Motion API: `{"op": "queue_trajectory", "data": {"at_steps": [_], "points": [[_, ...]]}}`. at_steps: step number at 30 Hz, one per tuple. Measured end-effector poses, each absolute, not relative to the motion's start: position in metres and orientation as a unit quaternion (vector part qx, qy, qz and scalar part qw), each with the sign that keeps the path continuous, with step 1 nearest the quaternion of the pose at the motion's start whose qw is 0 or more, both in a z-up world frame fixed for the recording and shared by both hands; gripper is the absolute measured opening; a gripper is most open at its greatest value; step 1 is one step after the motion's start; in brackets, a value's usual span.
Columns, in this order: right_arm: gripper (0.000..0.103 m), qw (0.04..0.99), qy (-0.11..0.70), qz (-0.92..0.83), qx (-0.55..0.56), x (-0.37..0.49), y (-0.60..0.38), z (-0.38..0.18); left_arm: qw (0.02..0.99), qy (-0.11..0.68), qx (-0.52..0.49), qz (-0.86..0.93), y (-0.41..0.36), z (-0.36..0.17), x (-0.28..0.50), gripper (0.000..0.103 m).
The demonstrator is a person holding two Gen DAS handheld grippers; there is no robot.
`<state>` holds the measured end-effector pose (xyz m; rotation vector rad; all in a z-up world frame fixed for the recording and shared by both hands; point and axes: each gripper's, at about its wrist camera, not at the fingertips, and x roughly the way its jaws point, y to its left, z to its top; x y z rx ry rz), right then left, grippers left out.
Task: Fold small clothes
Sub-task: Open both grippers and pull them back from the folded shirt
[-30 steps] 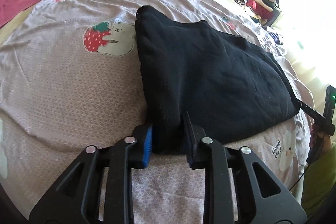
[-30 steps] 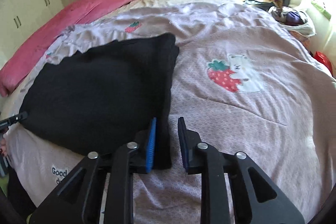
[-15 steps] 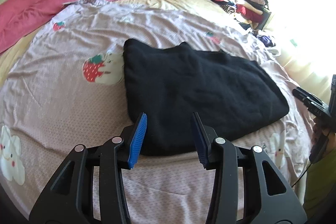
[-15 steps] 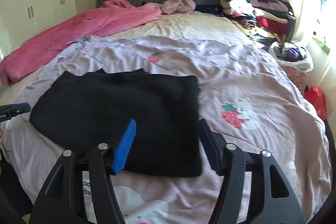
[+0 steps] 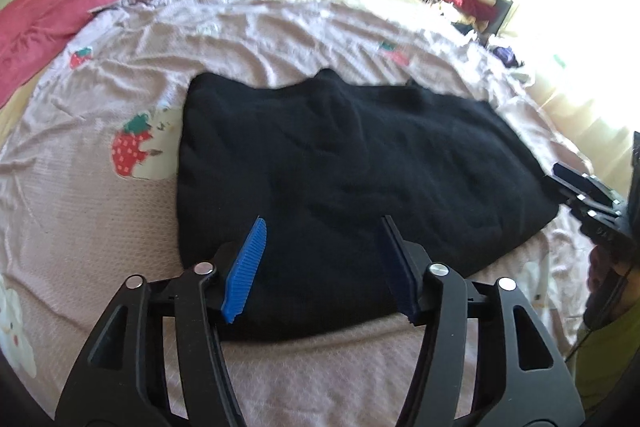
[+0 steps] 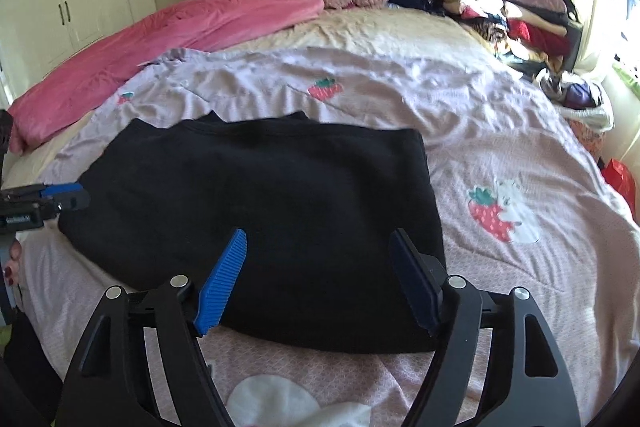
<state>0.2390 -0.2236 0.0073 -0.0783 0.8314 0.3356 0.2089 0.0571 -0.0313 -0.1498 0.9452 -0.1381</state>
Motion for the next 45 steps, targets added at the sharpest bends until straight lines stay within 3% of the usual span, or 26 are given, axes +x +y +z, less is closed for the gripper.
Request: {"op": "queue_trajectory", "data": {"at_steps": [7, 16, 28, 37, 45], "points": [[0.074, 0.869, 0.475, 0.128, -0.048, 0.260, -0.227, -0.046, 0.878, 0.474, -0.047, -0.051, 0.056, -0.063, 0.214, 0.051], [0.076, 0.884, 0.447, 0.129, -0.037, 0.246, -0.221, -0.021, 0.880, 0.466, -0.067, -0.060, 0.061, -0.053, 0.209, 0.052], [0.090, 0.904, 0.400, 0.148, -0.041, 0.224, -0.196, 0.023, 0.888, 0.443, -0.104, -0.071, 0.077, -0.028, 0.199, 0.063], [0.091, 0.901, 0.378, 0.201, -0.075, 0.210, -0.137, 0.041, 0.897, 0.419, -0.129, -0.052, 0.116, -0.012, 0.193, 0.076], [0.091, 0.888, 0.370, 0.251, -0.112, 0.196, -0.067, 0.039, 0.900, 0.403, -0.160, -0.040, 0.154, -0.008, 0.189, 0.078]]}}
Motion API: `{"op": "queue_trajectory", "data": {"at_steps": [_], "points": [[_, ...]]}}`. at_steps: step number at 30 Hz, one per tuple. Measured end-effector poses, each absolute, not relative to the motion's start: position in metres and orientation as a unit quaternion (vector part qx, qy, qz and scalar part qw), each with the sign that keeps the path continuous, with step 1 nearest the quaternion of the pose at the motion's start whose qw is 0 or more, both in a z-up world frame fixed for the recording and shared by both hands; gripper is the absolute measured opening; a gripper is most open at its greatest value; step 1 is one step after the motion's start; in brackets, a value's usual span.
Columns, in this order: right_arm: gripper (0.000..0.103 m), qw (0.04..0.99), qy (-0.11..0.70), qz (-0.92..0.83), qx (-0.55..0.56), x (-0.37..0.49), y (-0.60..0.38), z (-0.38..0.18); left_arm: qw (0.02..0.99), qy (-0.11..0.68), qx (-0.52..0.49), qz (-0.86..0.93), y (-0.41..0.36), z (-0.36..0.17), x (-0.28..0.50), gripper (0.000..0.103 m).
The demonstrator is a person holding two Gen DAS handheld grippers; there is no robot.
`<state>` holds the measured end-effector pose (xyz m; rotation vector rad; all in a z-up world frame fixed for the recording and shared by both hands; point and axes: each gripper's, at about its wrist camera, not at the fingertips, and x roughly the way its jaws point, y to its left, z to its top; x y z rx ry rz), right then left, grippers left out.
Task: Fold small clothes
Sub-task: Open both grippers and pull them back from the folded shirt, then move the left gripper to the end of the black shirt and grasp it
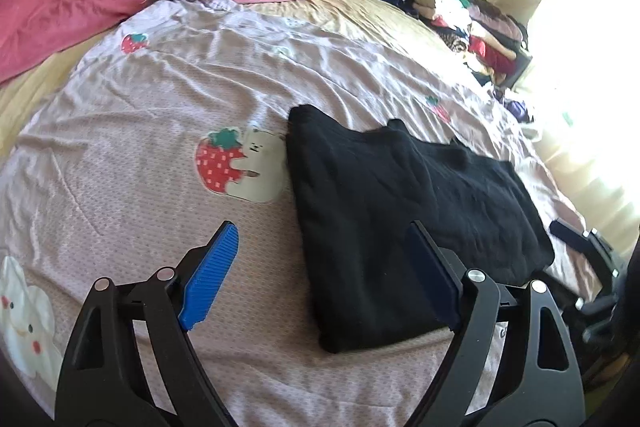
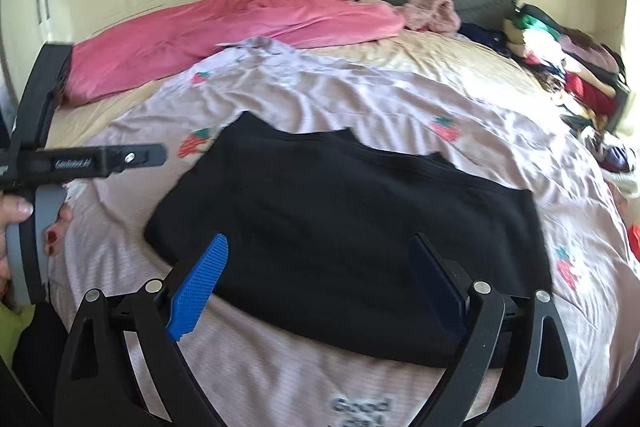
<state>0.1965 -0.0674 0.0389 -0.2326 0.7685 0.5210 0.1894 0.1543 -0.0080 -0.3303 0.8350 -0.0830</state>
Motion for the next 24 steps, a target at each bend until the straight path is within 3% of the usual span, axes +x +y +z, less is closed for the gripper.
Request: {"op": "queue_trajectory", "data": {"at_steps": [24], "points": [[0.091, 0.845, 0.399, 0.303, -0.186, 0.182, 0.047, -0.003, 0.879, 0.405, -0.245, -0.068, 0.220, -0.037, 0.207, 0.078]]}}
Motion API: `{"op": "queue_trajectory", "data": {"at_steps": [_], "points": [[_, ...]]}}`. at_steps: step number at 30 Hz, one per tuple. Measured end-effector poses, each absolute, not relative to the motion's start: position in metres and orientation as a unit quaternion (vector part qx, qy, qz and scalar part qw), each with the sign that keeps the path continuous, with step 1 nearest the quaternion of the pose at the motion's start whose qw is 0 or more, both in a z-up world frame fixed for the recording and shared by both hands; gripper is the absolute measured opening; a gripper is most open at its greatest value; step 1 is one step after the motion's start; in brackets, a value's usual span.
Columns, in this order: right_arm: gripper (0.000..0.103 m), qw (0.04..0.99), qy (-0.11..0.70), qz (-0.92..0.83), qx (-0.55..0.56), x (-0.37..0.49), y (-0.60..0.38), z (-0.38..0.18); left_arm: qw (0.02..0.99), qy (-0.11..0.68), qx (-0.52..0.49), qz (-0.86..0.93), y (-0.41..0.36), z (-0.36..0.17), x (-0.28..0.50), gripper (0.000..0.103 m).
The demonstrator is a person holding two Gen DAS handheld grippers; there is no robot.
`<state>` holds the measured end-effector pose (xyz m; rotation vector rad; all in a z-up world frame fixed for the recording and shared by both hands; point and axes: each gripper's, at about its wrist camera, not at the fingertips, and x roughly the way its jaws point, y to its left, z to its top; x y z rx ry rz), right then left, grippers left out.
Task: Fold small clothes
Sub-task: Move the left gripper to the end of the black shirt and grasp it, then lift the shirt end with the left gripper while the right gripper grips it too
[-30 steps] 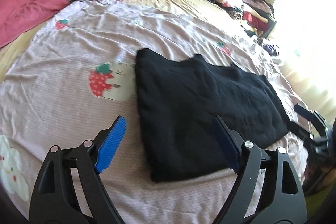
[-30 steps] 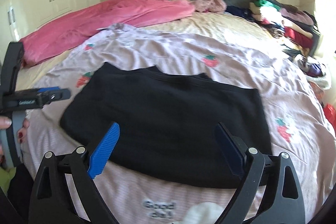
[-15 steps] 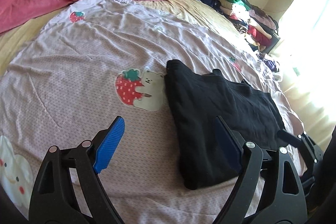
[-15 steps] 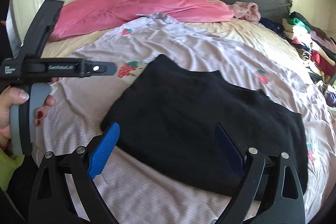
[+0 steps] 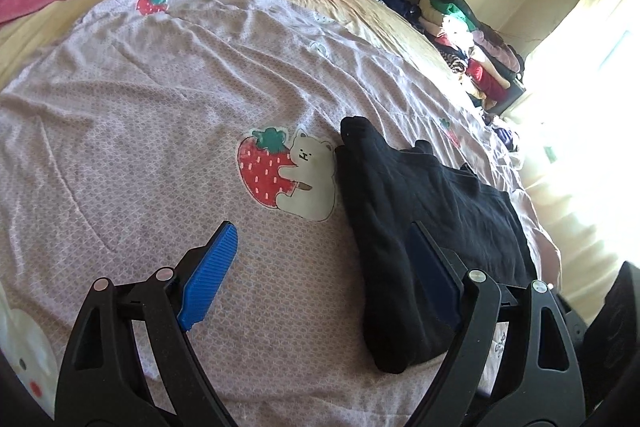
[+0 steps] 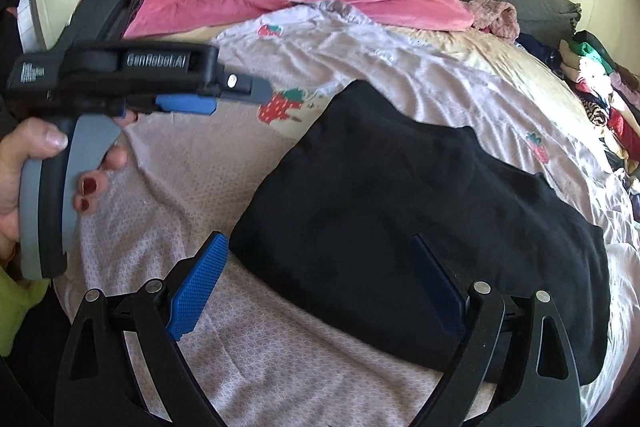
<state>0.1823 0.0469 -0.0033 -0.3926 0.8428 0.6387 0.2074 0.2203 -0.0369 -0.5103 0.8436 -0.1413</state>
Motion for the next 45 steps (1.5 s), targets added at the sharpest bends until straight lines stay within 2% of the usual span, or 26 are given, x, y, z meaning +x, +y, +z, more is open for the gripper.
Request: {"op": "queue_trajectory", "data": {"at_steps": [14, 29, 34, 36, 40, 42, 45], "points": [[0.091, 0.835, 0.410, 0.296, -0.217, 0.183, 0.057, -0.036, 0.866, 0.412, -0.276, -0.060, 0.236, -0.054, 0.221, 0.078], [0.090, 0.838, 0.400, 0.299, -0.219, 0.188, 0.051, -0.043, 0.847, 0.429, -0.290, -0.122, 0.196, -0.062, 0.254, 0.078], [0.090, 0.839, 0.398, 0.301, -0.219, 0.187, 0.054, -0.043, 0.834, 0.447, -0.291, -0.142, 0.180, -0.071, 0.269, 0.063], [0.090, 0.838, 0.399, 0.302, -0.218, 0.187, 0.054, -0.044, 0.826, 0.457, -0.295, -0.148, 0.174, -0.077, 0.274, 0.048], [0.090, 0.838, 0.402, 0.299, -0.217, 0.188, 0.054, -0.044, 0.824, 0.469, -0.281, -0.146, 0.163, -0.085, 0.281, 0.035], [0.090, 0.838, 0.404, 0.298, -0.215, 0.187, 0.053, -0.046, 0.823, 0.471, -0.283, -0.144, 0.162, -0.085, 0.282, 0.021], [0.090, 0.835, 0.405, 0.294, -0.229, 0.185, 0.055, -0.052, 0.822, 0.473, -0.281, -0.145, 0.160, -0.081, 0.285, 0.012]]}}
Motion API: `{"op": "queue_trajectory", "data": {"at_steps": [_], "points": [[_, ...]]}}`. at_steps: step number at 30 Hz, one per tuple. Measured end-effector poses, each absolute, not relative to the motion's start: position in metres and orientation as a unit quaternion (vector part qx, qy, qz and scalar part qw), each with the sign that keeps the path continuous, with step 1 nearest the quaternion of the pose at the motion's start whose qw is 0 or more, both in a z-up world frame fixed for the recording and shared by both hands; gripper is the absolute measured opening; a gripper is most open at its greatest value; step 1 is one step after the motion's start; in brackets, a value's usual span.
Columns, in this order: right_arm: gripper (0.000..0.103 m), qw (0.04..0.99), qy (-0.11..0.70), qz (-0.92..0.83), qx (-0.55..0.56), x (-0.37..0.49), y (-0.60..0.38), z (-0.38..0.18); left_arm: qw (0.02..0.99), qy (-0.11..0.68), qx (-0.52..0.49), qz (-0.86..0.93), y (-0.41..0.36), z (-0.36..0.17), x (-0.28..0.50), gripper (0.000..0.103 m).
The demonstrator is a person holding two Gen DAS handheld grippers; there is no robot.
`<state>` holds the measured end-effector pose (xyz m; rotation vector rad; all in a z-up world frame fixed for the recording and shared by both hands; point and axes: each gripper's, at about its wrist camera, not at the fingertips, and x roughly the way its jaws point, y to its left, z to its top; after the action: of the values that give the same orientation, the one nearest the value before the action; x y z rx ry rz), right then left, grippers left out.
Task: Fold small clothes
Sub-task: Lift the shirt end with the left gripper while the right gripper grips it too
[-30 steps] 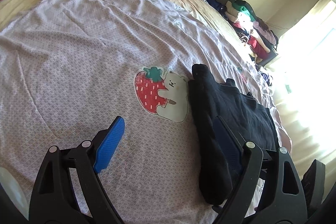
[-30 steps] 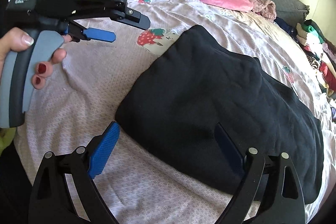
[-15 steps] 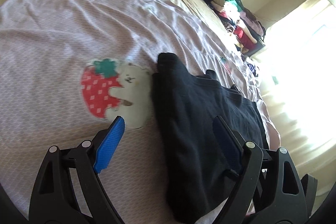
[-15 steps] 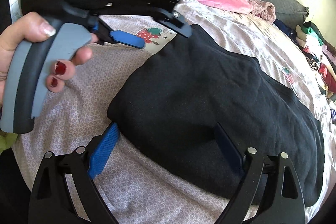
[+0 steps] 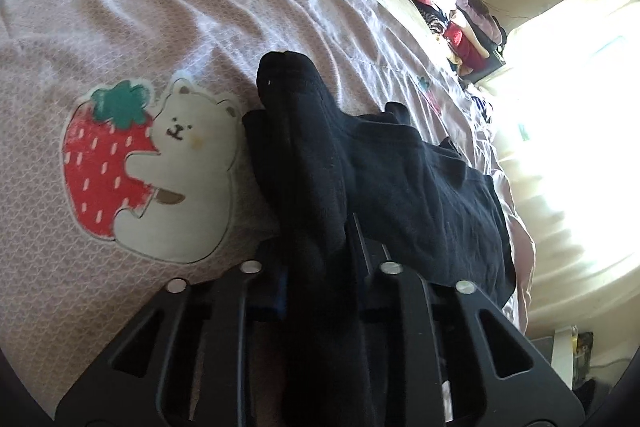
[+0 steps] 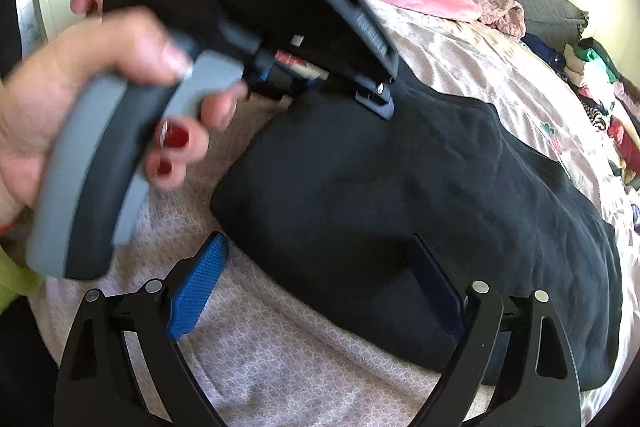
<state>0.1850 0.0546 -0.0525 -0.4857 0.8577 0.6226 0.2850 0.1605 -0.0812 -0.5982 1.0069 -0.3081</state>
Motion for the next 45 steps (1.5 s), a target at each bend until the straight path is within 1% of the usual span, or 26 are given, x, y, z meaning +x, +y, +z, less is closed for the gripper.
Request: {"op": "queue_trajectory", "data": {"at_steps": [3, 4, 5, 6, 7, 8, 10, 11, 14, 19, 27, 37, 45], "points": [[0.090, 0.837, 0.399, 0.292, -0.235, 0.184, 0.055, -0.058, 0.827, 0.475, -0.264, -0.146, 0.153, -0.072, 0.285, 0.009], [0.082, 0.840, 0.395, 0.292, -0.231, 0.185, 0.054, -0.058, 0.828, 0.474, -0.262, -0.146, 0.151, -0.069, 0.285, 0.009], [0.071, 0.843, 0.390, 0.292, -0.228, 0.185, 0.052, -0.058, 0.828, 0.473, -0.262, -0.146, 0.149, -0.066, 0.286, 0.009], [0.064, 0.844, 0.387, 0.297, -0.224, 0.186, 0.050, -0.057, 0.828, 0.471, -0.264, -0.149, 0.149, -0.062, 0.286, 0.009], [0.046, 0.844, 0.385, 0.300, -0.220, 0.186, 0.047, -0.055, 0.829, 0.470, -0.265, -0.150, 0.148, -0.058, 0.285, 0.009], [0.032, 0.846, 0.383, 0.306, -0.211, 0.187, 0.043, -0.051, 0.830, 0.468, -0.264, -0.151, 0.146, -0.052, 0.283, 0.009], [0.014, 0.847, 0.381, 0.320, -0.187, 0.188, 0.033, -0.044, 0.834, 0.463, -0.258, -0.152, 0.141, -0.043, 0.281, 0.008], [0.011, 0.849, 0.380, 0.325, -0.170, 0.190, 0.025, -0.040, 0.835, 0.460, -0.260, -0.154, 0.138, -0.037, 0.279, 0.008], [0.009, 0.858, 0.360, 0.342, -0.129, 0.187, 0.004, -0.023, 0.842, 0.449, -0.256, -0.157, 0.127, -0.021, 0.277, 0.008], [0.009, 0.872, 0.336, 0.345, -0.086, 0.184, -0.029, 0.003, 0.861, 0.433, -0.221, -0.148, 0.095, 0.007, 0.275, 0.008], [0.008, 0.897, 0.303, 0.311, -0.077, 0.172, -0.078, 0.030, 0.877, 0.417, -0.184, -0.156, 0.044, 0.041, 0.267, 0.009], [0.008, 0.911, 0.296, 0.284, -0.045, 0.166, -0.140, 0.037, 0.880, 0.414, -0.168, -0.162, -0.014, 0.051, 0.265, 0.009], [0.008, 0.915, 0.300, 0.268, -0.032, 0.163, -0.174, 0.031, 0.882, 0.414, -0.157, -0.161, -0.054, 0.046, 0.270, 0.009]]}}
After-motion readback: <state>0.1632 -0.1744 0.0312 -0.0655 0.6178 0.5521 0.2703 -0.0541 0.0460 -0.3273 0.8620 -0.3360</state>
